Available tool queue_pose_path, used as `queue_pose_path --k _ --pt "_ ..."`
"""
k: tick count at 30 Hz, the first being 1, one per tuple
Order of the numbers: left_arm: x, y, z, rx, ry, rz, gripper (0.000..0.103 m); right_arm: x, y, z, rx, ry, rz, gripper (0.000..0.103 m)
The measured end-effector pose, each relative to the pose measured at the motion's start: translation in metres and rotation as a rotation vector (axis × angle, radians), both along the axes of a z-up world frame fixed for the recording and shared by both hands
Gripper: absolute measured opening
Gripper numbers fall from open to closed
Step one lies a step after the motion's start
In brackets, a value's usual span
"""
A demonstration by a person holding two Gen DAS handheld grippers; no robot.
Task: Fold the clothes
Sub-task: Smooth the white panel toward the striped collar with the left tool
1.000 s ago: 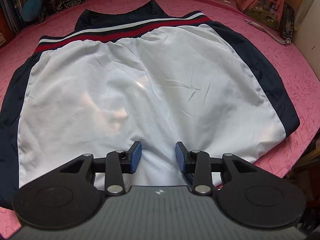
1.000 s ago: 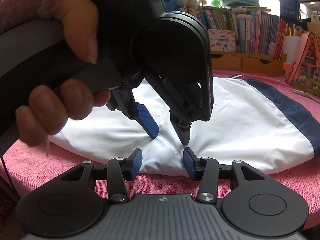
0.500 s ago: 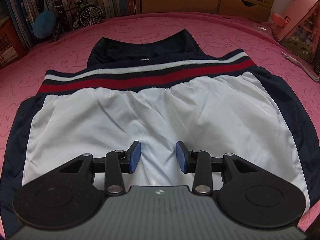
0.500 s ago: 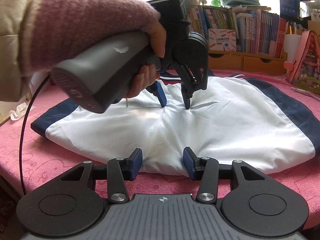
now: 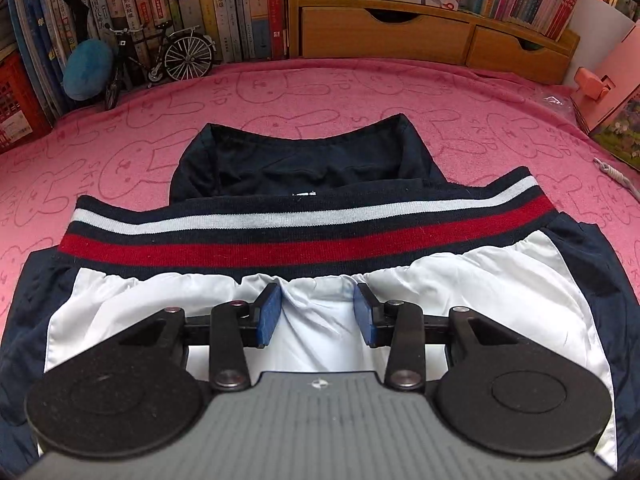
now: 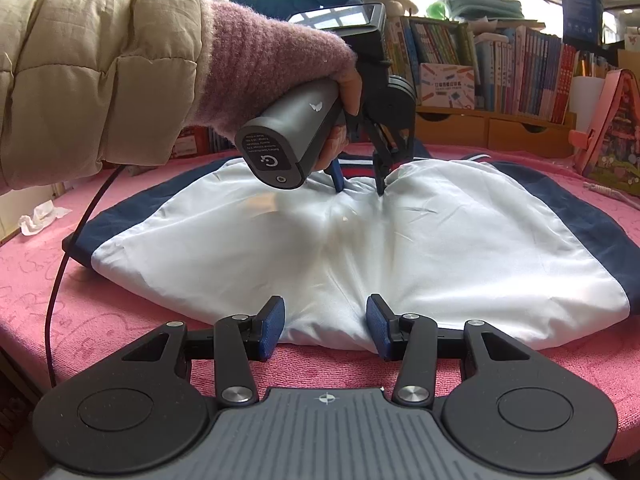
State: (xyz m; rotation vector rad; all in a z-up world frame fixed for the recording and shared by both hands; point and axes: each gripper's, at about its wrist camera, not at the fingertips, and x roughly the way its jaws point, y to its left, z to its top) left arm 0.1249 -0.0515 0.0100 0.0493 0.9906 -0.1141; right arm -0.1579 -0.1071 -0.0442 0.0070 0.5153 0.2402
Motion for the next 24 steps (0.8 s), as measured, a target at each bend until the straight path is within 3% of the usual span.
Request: queue_pose_path --k 6,11,15,19,24 --pt "0.007 0.002 0.002 -0.012 -0.014 0.010 0.040 0.001 -0.001 -0.001 -0.005 -0.005 0.001 0.046" --pt "-0.006 0.013 0.021 -0.070 -0.007 0.023 0.038 0.000 -0.002 -0.002 -0.006 -0.009 0.006 0.046" --pt "-0.055 0.003 0.038 -0.104 0.001 -0.091 0.038 0.000 -0.002 -0.001 -0.003 -0.010 0.003 0.046" --pt "-0.110 0.000 0.037 -0.102 0.054 -0.184 0.038 0.001 -0.002 -0.001 0.002 -0.010 0.002 0.046" --pt "-0.144 0.008 0.021 -0.129 0.148 -0.207 0.038 0.002 -0.003 -0.001 0.012 -0.006 -0.003 0.046"
